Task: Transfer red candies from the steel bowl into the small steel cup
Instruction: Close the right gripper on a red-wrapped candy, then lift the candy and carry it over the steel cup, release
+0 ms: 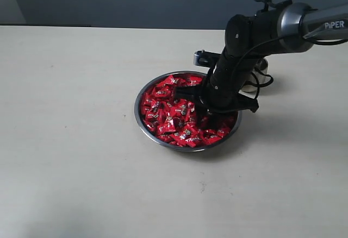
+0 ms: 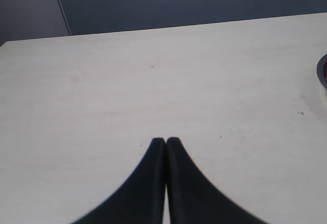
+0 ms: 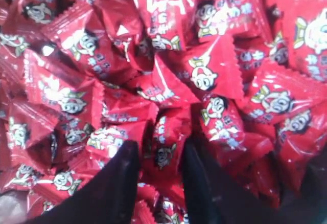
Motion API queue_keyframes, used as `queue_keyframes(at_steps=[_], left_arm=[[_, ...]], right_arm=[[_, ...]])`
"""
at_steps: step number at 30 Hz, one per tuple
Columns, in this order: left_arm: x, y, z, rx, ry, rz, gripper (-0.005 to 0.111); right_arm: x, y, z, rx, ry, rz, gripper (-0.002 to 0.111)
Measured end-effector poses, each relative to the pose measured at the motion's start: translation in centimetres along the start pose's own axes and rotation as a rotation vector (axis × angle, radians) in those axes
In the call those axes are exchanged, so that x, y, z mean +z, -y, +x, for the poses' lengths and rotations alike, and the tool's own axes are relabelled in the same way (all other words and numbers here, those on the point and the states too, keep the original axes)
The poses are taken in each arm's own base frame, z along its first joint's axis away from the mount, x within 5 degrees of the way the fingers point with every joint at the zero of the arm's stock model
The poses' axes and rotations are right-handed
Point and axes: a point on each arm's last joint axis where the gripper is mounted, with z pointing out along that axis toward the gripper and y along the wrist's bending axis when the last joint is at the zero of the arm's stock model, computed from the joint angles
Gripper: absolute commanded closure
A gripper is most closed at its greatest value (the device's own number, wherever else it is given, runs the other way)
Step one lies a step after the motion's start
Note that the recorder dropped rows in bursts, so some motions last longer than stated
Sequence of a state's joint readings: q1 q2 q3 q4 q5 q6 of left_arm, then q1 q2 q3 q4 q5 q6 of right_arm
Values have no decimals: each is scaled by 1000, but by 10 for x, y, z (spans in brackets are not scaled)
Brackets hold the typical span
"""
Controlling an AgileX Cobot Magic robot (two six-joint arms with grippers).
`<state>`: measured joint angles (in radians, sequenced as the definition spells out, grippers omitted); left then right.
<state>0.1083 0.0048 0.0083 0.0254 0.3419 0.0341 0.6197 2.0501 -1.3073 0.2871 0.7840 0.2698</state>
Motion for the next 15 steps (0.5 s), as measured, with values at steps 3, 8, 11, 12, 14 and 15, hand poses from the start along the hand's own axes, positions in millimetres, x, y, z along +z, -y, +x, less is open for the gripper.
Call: queue_keyframes(at_steps=[3, 8, 11, 12, 14, 15], left_arm=[[0, 0, 0, 0, 0, 0, 106], [0, 0, 0, 0, 0, 0, 106], [0, 0, 0, 0, 0, 0, 106], [0, 0, 0, 0, 0, 0, 106], [0, 0, 0, 0, 0, 0, 106], [0, 0, 0, 0, 0, 0, 106]], right_arm=[[0, 1, 0, -6, 2, 6, 108], [-2, 0, -1, -44, -7, 19, 108], [-8, -1, -5, -71, -8, 35, 108], [-11, -2, -7, -84, -4, 42, 108], [-18, -5, -11, -104, -1, 52, 108], [-20, -6, -13, -111, -2, 57, 108]])
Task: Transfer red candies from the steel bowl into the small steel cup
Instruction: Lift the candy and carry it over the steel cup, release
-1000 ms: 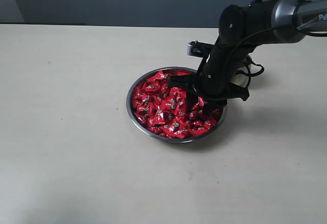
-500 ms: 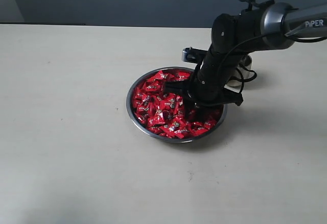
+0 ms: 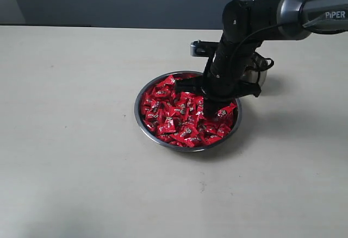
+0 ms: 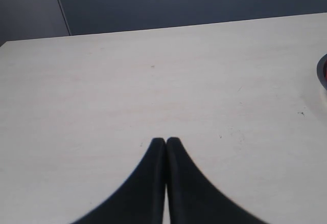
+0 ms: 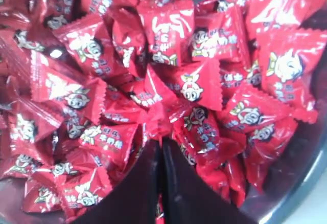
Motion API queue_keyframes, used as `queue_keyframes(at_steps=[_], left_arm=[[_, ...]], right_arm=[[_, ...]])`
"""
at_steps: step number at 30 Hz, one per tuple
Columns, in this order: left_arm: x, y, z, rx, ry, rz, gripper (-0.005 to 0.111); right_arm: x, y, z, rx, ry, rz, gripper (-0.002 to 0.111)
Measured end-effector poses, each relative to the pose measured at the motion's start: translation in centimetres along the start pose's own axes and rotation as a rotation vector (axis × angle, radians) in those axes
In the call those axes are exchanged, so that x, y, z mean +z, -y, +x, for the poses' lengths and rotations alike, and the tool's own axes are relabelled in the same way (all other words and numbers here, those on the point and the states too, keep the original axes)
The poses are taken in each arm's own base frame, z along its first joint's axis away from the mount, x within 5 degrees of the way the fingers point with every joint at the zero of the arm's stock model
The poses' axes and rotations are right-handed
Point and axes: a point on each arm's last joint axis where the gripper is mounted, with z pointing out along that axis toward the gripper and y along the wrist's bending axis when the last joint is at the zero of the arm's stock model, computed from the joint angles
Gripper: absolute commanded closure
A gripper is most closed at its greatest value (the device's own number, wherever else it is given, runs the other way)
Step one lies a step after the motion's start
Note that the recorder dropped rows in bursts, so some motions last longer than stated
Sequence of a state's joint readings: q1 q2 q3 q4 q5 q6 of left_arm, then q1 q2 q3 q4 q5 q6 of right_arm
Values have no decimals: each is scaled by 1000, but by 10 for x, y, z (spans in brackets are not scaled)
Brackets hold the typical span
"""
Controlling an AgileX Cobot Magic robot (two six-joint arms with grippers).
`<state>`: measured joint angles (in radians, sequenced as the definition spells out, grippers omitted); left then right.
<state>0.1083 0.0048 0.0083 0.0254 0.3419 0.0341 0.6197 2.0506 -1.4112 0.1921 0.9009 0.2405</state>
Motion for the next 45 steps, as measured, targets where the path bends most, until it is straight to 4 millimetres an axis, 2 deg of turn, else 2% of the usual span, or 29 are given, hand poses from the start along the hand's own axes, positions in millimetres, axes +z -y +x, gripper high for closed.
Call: queue_keyframes(at_steps=[11, 14, 18, 23, 28, 31, 34, 40, 45], left_arm=[[0, 0, 0, 0, 0, 0, 106], [0, 0, 0, 0, 0, 0, 106], [0, 0, 0, 0, 0, 0, 106], [0, 0, 0, 0, 0, 0, 106], [0, 0, 0, 0, 0, 0, 106], [0, 0, 0, 0, 0, 0, 106], [0, 0, 0, 0, 0, 0, 106], [0, 0, 0, 0, 0, 0, 106], [0, 0, 0, 0, 0, 0, 106]], right_arm=[[-28, -4, -14, -113, 11, 53, 108], [-47, -2, -20, -169, 59, 120, 108], [-84, 3, -34, -260, 181, 274, 109], [-126, 30, -58, -233, 315, 377, 109], [-145, 73, -73, -153, 360, 355, 109], [-143, 94, -76, -127, 339, 289, 109], [-130, 106, -81, -110, 300, 260, 109], [-97, 107, -87, -127, 219, 218, 109], [-84, 105, -88, -125, 190, 188, 109]])
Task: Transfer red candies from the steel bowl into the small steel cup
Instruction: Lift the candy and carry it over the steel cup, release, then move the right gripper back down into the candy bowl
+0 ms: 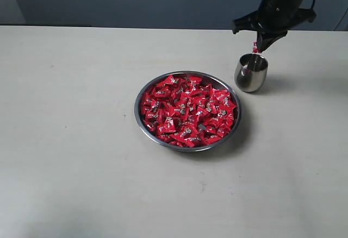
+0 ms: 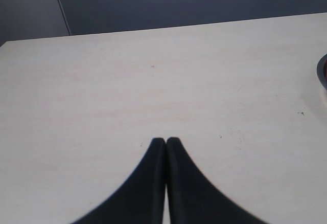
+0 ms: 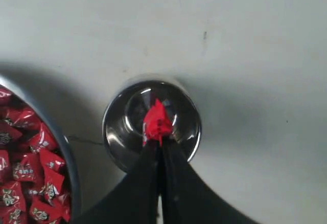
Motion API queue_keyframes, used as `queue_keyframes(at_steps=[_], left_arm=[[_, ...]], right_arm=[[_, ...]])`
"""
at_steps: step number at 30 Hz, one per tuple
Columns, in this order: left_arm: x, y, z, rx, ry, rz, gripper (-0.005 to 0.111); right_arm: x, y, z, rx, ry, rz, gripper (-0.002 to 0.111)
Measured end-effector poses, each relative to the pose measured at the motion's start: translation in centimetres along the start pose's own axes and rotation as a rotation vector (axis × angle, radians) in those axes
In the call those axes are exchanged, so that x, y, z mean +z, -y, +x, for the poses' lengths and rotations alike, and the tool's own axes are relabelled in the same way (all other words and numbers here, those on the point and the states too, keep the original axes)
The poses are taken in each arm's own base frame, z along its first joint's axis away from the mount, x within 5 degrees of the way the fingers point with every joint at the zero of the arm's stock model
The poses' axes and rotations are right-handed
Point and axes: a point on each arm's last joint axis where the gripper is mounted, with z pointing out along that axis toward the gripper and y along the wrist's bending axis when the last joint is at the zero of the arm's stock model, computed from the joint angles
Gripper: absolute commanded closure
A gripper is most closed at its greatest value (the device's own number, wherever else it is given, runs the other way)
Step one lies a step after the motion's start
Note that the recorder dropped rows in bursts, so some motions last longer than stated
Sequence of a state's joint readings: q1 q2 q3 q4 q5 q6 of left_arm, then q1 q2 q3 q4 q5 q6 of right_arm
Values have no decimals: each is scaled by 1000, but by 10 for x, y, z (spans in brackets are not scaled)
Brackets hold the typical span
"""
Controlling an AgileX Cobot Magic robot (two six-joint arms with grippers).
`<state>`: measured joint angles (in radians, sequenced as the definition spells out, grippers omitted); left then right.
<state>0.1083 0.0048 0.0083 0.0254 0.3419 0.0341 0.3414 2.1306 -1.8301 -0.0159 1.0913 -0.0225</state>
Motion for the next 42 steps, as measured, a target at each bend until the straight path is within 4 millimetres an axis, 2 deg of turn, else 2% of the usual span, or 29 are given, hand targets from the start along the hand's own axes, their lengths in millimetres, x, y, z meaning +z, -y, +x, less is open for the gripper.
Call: queue_keyframes(at_steps=[4, 6, 10, 12, 19, 24, 28, 31, 39, 42], left_arm=[[0, 0, 0, 0, 0, 0, 106], [0, 0, 0, 0, 0, 0, 106], [0, 0, 0, 0, 0, 0, 106], [0, 0, 0, 0, 0, 0, 106], [0, 0, 0, 0, 0, 0, 106], [0, 0, 0, 0, 0, 0, 106], [0, 0, 0, 0, 0, 0, 106], [0, 0, 0, 0, 0, 0, 106], [0, 0, 0, 0, 0, 0, 106], [0, 0, 0, 0, 0, 0, 106]], right_arm=[[6, 0, 0, -2, -14, -2, 109], [11, 0, 1, -2, -27, -4, 104], [14, -1, 2, -3, -39, -5, 78], [14, -1, 2, -3, -41, -5, 70], [14, -1, 5, -4, -70, -10, 69], [6, -11, 7, 20, -88, -115, 69], [-16, -28, 5, 14, -45, -280, 69], [-23, -45, 7, -29, -51, -328, 69], [-23, -116, 21, -260, -87, -316, 69], [-21, -134, 29, -328, -105, -285, 69]])
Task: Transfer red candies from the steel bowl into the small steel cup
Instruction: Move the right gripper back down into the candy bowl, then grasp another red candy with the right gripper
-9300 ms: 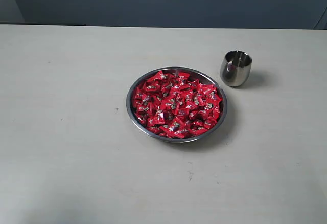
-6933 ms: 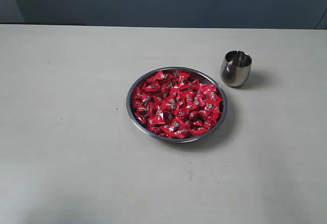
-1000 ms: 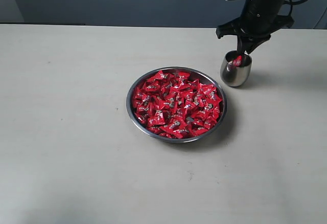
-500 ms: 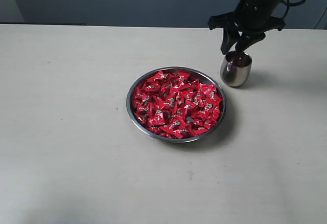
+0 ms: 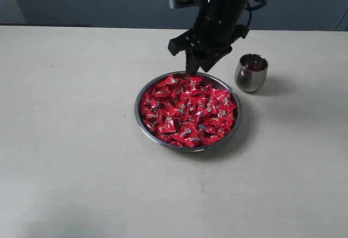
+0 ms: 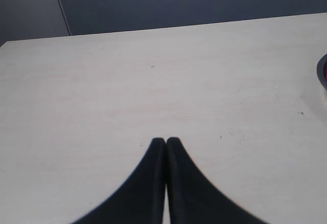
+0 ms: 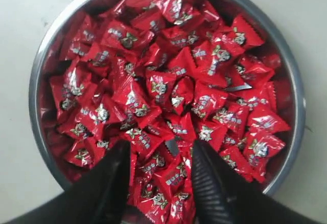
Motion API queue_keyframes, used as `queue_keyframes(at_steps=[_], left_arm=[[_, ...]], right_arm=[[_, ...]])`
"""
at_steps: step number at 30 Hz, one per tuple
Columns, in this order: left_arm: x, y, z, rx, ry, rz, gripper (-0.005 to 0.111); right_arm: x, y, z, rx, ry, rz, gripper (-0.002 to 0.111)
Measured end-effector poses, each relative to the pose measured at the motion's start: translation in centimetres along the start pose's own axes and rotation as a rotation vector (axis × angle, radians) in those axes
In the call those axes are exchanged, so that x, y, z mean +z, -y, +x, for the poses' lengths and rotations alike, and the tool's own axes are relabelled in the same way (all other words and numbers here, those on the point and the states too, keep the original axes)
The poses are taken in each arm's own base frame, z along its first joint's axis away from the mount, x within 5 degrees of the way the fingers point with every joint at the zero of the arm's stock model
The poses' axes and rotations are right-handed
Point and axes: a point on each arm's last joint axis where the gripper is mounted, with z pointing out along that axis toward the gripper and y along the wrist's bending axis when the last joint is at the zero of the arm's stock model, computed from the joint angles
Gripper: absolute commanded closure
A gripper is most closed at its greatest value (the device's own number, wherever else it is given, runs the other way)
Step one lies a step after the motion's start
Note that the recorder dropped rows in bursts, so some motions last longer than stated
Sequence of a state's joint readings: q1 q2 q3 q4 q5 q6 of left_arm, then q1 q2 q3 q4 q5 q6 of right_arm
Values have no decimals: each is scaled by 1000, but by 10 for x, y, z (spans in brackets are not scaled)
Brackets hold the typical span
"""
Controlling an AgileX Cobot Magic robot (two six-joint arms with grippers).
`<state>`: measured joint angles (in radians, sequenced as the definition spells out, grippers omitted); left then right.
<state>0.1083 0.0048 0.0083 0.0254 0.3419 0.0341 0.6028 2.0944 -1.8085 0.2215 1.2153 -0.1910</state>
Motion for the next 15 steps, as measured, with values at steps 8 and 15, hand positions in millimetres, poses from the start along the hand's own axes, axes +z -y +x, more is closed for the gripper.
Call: queue_keyframes(at_steps=[8, 15], left_arm=[[0, 0, 0, 0, 0, 0, 106], [0, 0, 0, 0, 0, 0, 106]], right_arm=[[28, -10, 29, -18, -121, 10, 69], [15, -15, 49, 3, 6, 13, 69]])
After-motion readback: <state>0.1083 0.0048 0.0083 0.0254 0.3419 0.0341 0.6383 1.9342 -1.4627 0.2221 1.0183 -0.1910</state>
